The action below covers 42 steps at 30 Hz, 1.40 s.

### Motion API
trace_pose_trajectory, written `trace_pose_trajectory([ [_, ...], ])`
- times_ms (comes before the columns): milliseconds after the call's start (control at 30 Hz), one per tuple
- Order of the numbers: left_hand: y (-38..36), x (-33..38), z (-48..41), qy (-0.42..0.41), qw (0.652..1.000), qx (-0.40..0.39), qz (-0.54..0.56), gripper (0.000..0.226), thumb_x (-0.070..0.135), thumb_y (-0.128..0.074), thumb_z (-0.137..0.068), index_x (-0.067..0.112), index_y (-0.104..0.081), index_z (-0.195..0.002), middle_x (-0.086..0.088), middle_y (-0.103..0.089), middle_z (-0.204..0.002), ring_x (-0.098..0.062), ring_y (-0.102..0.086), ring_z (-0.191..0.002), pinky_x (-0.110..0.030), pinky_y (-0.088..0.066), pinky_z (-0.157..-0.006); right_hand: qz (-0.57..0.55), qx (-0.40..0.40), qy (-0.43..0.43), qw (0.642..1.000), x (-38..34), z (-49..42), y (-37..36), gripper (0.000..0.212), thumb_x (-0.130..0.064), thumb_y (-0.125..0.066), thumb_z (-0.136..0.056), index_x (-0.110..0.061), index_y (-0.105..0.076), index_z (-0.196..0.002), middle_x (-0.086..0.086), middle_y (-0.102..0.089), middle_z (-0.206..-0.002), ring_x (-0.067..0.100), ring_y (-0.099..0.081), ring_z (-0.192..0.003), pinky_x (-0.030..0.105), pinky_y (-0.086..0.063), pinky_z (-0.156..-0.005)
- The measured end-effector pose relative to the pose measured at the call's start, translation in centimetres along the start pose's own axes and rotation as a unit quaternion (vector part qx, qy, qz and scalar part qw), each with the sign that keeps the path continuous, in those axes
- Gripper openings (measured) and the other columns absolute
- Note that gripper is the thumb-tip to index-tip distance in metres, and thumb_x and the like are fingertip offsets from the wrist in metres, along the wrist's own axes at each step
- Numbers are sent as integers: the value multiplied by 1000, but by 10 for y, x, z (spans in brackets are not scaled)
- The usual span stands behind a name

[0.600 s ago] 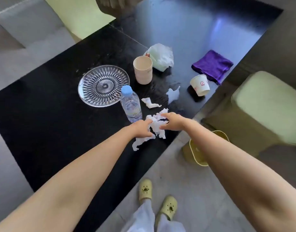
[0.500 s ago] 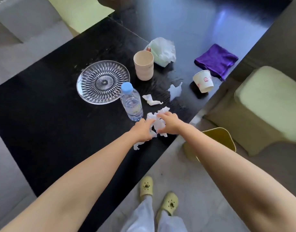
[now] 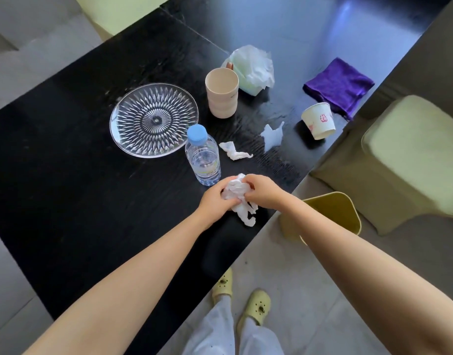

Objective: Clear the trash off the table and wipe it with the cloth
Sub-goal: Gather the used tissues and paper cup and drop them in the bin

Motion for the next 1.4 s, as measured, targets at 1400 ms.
trace_pose_trajectory([
  [1400, -56, 94, -32, 34, 905, -128, 403, 38, 19, -37, -100, 2, -49, -132, -17, -59, -127, -28, -60, -109, -34, -55, -89, -43, 231, 69, 970, 9, 34, 120, 17, -24, -74, -78, -12, -71, -89, 2, -47, -91, 9, -44, -73, 17, -37, -64],
])
Point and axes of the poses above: each hand's wrist, its own z-axis away from the middle knuckle, its own y-axis out of the back of the hand, x = y × z, the point moved 5 cm from there along -z, towards the middle knuckle
